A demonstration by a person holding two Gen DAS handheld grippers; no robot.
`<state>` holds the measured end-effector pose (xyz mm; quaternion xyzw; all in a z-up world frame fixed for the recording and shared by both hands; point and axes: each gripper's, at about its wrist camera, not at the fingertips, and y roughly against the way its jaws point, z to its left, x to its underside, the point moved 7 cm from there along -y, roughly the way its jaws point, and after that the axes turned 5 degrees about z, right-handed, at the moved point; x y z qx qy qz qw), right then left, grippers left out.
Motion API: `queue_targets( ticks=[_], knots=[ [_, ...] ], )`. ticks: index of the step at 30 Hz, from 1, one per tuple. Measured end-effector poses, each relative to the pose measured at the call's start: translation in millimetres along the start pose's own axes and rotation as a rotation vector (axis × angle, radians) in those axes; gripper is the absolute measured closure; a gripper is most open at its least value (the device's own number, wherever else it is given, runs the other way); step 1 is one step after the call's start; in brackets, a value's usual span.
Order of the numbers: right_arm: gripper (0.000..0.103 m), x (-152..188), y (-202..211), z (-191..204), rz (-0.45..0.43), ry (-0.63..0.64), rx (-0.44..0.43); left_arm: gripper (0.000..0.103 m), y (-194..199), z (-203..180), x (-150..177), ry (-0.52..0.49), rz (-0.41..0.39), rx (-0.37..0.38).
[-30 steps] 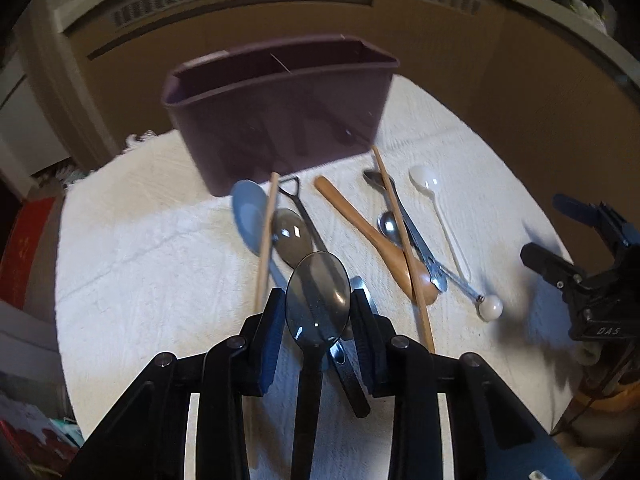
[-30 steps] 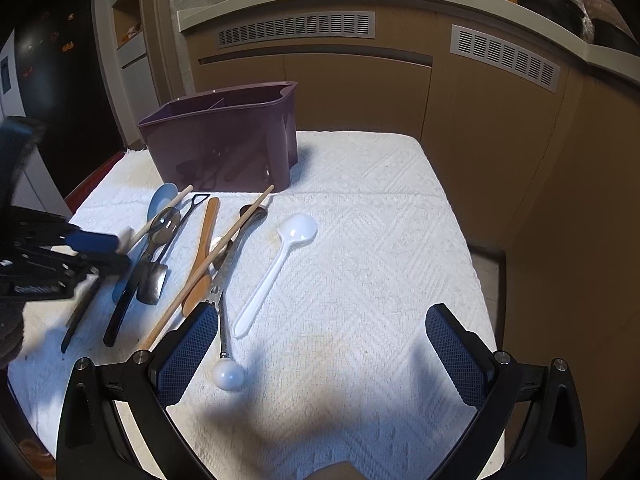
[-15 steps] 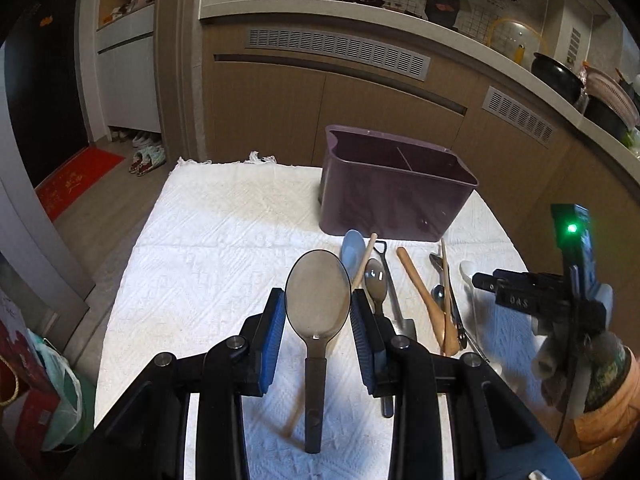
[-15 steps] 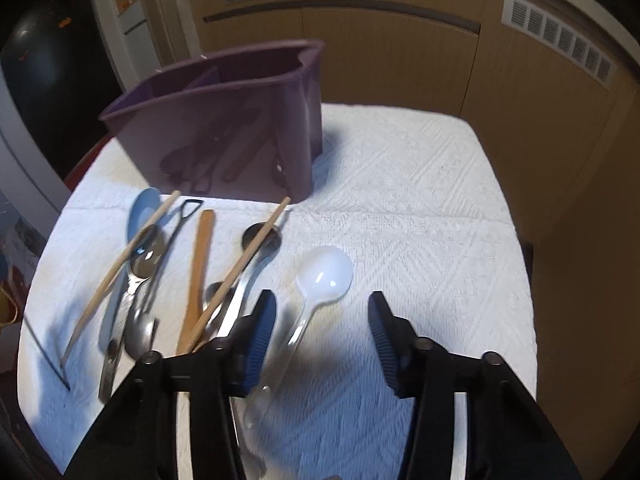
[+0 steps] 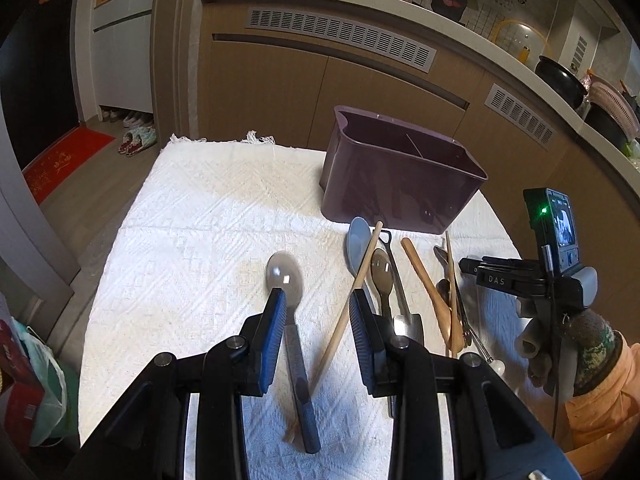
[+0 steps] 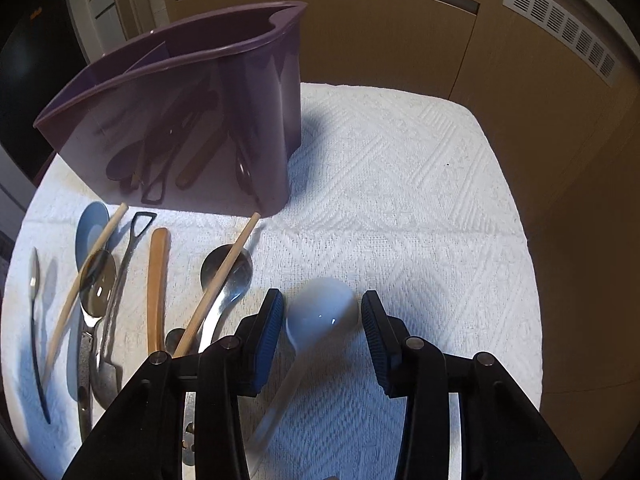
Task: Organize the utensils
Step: 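Grasp the white plastic spoon with the right gripper while the left gripper holds the grey spoon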
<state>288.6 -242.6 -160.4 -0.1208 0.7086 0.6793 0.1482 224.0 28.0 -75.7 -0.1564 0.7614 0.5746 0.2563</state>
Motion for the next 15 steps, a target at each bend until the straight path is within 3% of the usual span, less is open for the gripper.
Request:
queue_targets(
  ticks=[6, 12, 15],
  knots=[
    [0.067, 3, 3, 8, -0.01, 0.044, 0.031, 0.073, -9, 12, 1, 0.035, 0.032, -0.014],
    [0.067, 16, 10, 11, -0.049, 0.048, 0.014, 0.071, -30, 37, 9, 0.099, 0.162, -0.053],
    [0.067, 22, 13, 12, -0.086, 0.05, 0.014, 0.065, -49, 29, 8, 0.066, 0.221, -0.063]
  ],
)
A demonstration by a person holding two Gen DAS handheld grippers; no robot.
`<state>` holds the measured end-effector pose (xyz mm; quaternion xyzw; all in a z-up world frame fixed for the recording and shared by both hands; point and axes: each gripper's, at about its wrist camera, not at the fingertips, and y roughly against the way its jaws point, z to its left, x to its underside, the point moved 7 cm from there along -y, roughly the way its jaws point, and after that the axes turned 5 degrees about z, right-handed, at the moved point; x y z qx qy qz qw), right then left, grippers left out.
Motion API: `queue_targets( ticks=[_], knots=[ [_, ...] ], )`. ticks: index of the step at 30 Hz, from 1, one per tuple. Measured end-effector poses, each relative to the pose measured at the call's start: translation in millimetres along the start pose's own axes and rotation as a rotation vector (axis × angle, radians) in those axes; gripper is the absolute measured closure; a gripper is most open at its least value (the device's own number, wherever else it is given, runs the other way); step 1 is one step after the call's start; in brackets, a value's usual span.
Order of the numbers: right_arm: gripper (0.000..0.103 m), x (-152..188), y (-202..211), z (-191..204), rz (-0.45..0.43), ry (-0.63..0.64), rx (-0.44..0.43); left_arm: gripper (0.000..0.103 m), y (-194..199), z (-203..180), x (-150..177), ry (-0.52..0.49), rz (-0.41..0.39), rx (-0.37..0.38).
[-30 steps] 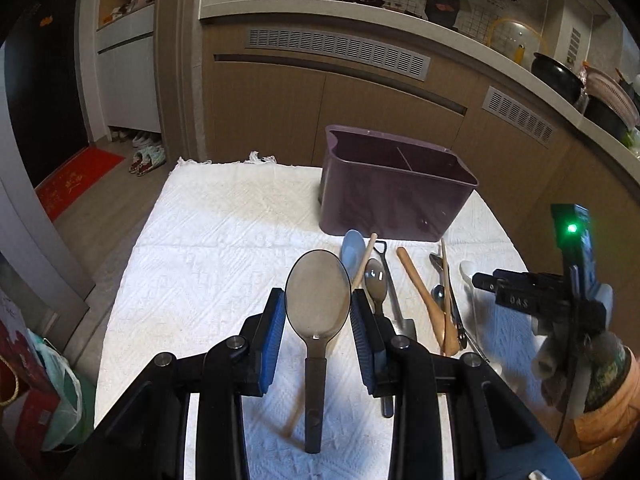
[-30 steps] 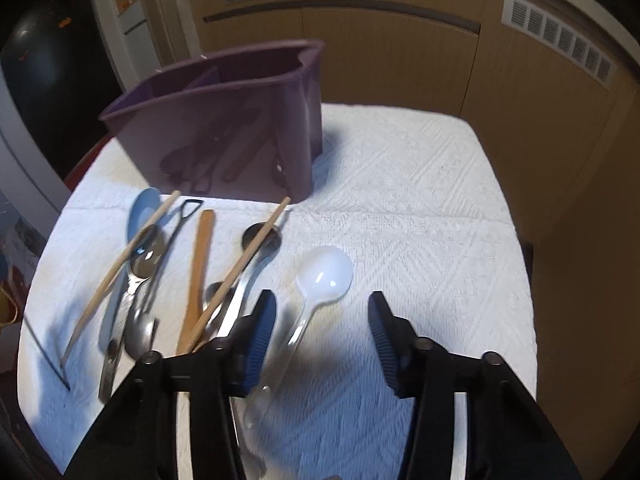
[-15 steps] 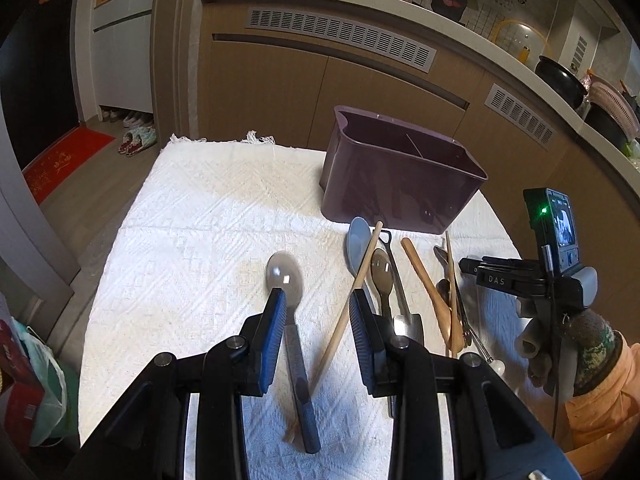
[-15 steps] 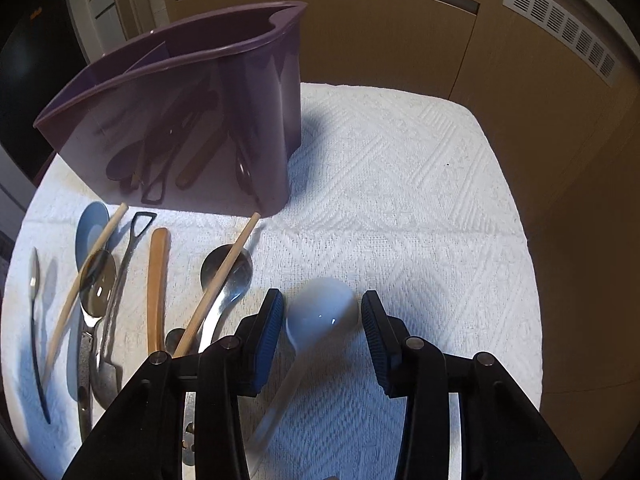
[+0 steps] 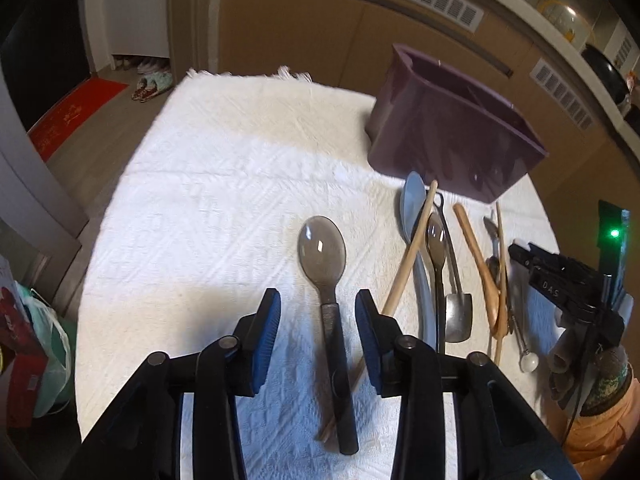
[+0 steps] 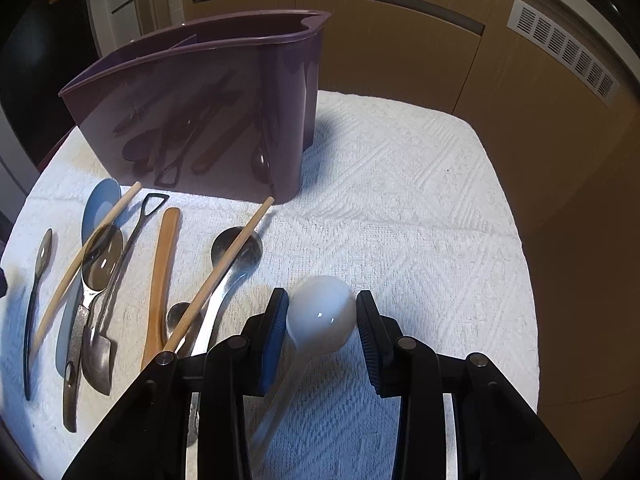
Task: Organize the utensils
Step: 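Grasp the white plastic spoon with the right gripper while the left gripper holds the grey spoon, then carry both spoons over the purple caddy and open both grippers to drop them in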
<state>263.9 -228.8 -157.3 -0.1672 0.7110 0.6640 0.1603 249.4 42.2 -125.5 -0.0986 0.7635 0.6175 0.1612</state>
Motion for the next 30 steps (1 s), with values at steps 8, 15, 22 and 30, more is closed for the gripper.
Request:
queue_targets(
  ticks=[8, 15, 22, 30],
  knots=[
    [0.067, 6, -2, -8, -0.033, -0.011, -0.037, 0.065, -43, -5, -23, -0.037, 0.09, -0.109],
    [0.066, 2, -6, -11, -0.044, -0.016, -0.056, 0.07, -50, -13, -34, -0.089, 0.087, -0.149],
    [0.064, 1, 7, -25, -0.075, -0.084, -0.151, 0.074, -29, -15, -15, -0.087, -0.01, -0.135],
    [0.062, 1, -3, -21, -0.021, -0.077, -0.102, 0.073, 9, -43, -1, -0.152, -0.112, -0.089]
  ],
)
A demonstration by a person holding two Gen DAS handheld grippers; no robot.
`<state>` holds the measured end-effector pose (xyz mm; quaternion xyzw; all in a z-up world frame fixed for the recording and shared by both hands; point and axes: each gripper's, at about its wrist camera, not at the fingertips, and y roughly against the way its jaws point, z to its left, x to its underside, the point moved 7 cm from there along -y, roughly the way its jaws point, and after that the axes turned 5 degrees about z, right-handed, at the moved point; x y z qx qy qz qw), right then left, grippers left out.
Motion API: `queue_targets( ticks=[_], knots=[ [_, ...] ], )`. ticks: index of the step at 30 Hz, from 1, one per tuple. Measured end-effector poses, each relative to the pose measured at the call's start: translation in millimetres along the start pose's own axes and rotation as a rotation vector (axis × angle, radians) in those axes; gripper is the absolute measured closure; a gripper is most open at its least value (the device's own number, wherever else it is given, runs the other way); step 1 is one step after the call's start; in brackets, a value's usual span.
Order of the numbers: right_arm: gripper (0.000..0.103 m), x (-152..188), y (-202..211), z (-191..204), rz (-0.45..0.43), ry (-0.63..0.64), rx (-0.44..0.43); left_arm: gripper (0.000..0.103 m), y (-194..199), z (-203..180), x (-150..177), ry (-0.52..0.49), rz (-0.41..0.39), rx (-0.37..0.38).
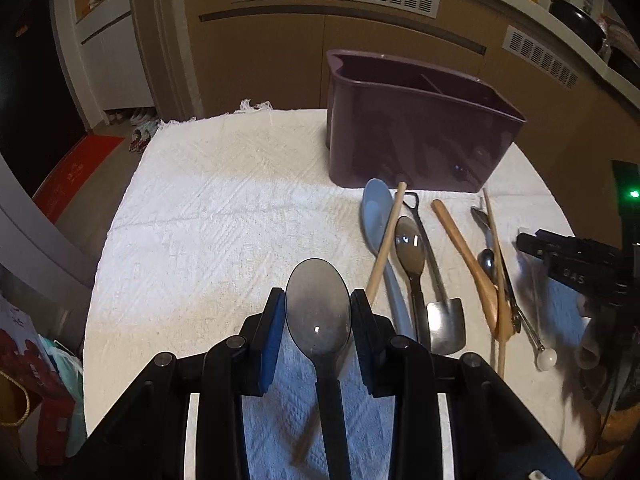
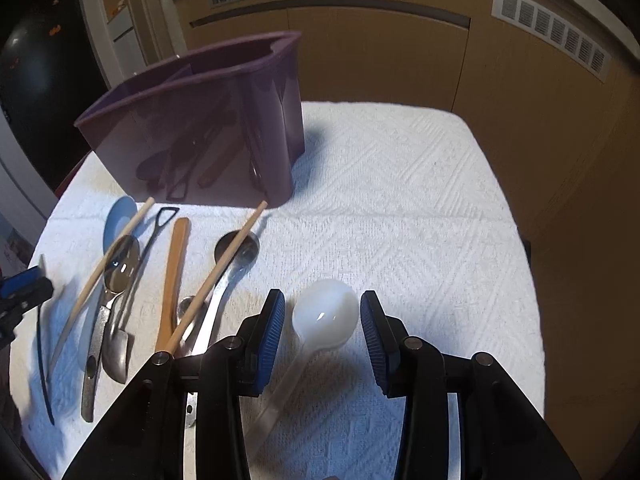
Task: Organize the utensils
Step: 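Carry both spoons over the purple caddy and open both grippers to drop them in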
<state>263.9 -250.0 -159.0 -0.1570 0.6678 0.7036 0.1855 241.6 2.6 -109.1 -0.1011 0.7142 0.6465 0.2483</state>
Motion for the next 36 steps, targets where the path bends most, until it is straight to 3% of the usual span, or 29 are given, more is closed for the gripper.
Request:
queue_targets(
  ticks=[7, 9, 12, 15, 18, 19, 24, 29, 36],
  knots=[
    [0.062, 0, -10, 5, 0.028, -0.024, 0.089, 0.073, 16, 1, 6, 0.018, -0.038, 0.05],
    [0.058, 2, -9, 1, 0.025, -0.033, 0.093, 0.073, 15, 4, 7, 0.027, -0.039, 0.06],
    [0.045, 5, -10, -5, 0.018, -0.037, 0.107, 0.073, 13, 9, 11, 0.043, -0.034, 0.075],
    [0.043, 6, -11, -10, 0.022, -0.047, 0.098, 0.073, 8, 11, 13, 0.06, -0.025, 0.09],
    [0.057, 3, -11, -3, 0.029, -0.006, 0.097, 0.073, 8, 12, 14, 0.065, -0.023, 0.093],
    [0.069, 3, -11, 2, 0.032, 0.02, 0.084, 0.073, 9, 12, 14, 0.064, -0.026, 0.092],
    [0.069, 7, -1, 10, 0.022, 0.051, 0.068, 0.073, 18, 9, 16, 0.057, -0.044, 0.082],
    [0.069, 8, 53, 20, -0.104, 0.073, 0.007, 0.073, 51, -4, 5, 0.015, -0.129, 0.078],
    [0.069, -19, 161, 52, -0.368, 0.179, -0.032, 0.074, 125, -34, -39, -0.091, -0.321, 0.06]
  ],
)
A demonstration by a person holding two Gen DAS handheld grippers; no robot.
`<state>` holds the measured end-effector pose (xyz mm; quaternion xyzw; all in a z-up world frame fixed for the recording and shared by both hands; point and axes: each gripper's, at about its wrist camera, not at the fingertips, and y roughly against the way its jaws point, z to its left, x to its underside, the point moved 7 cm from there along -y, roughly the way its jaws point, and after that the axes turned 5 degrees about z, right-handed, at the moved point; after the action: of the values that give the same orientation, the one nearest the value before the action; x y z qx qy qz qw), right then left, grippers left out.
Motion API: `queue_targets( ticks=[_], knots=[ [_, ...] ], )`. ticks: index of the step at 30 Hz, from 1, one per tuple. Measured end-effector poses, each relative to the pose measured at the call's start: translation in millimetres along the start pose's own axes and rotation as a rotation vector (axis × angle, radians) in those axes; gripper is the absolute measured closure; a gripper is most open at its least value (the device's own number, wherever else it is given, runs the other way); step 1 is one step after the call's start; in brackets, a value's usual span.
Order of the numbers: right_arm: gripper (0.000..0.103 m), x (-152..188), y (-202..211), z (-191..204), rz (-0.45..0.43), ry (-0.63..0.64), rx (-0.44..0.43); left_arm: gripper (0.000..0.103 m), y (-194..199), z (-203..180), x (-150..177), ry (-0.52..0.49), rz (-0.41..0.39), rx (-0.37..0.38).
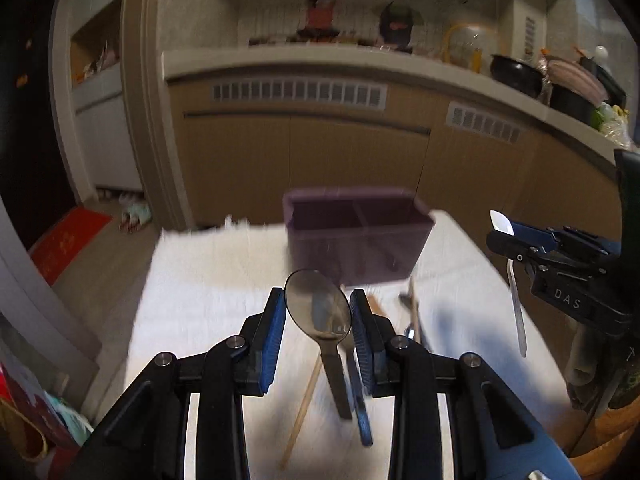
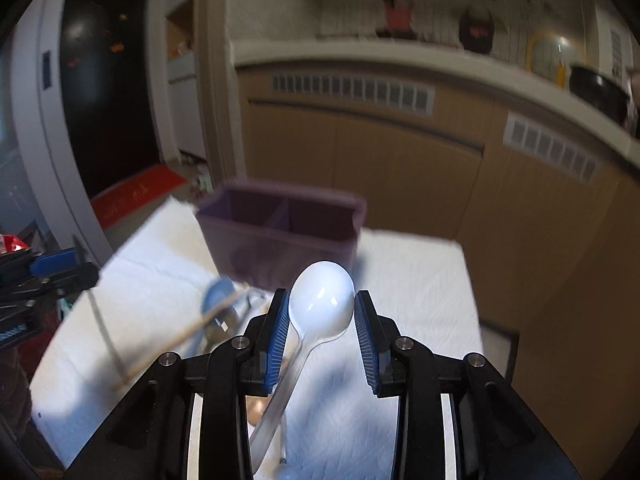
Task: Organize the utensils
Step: 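Carry both spoons over the purple caddy and open both grippers to drop them in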
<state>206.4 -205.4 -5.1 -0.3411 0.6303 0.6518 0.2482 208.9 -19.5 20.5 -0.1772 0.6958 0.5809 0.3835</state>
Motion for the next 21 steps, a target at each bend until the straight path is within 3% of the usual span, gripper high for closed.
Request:
queue_targets(
  ticks=[5, 10, 15, 21],
  knots=[
    [0.069, -59, 50, 13, -0.172, 0.093, 0.015, 0.074, 37, -14, -67, -0.084, -0.152, -0.032],
    [0.069, -115, 66, 8, -0.316, 0.127, 0.066, 0.074, 48, -13, -126, -0.097, -0.252, -0.077],
    [0.069, -149, 47, -2, -0.374, 0.105, 0.066, 0.074, 30, -12, -160, -0.095, -0.277, -0.073],
    [0.068, -167, 3, -7, -0.412, 0.107, 0.116, 0.074, -19, -7, -176, -0.083, -0.218, -0.055]
  ],
)
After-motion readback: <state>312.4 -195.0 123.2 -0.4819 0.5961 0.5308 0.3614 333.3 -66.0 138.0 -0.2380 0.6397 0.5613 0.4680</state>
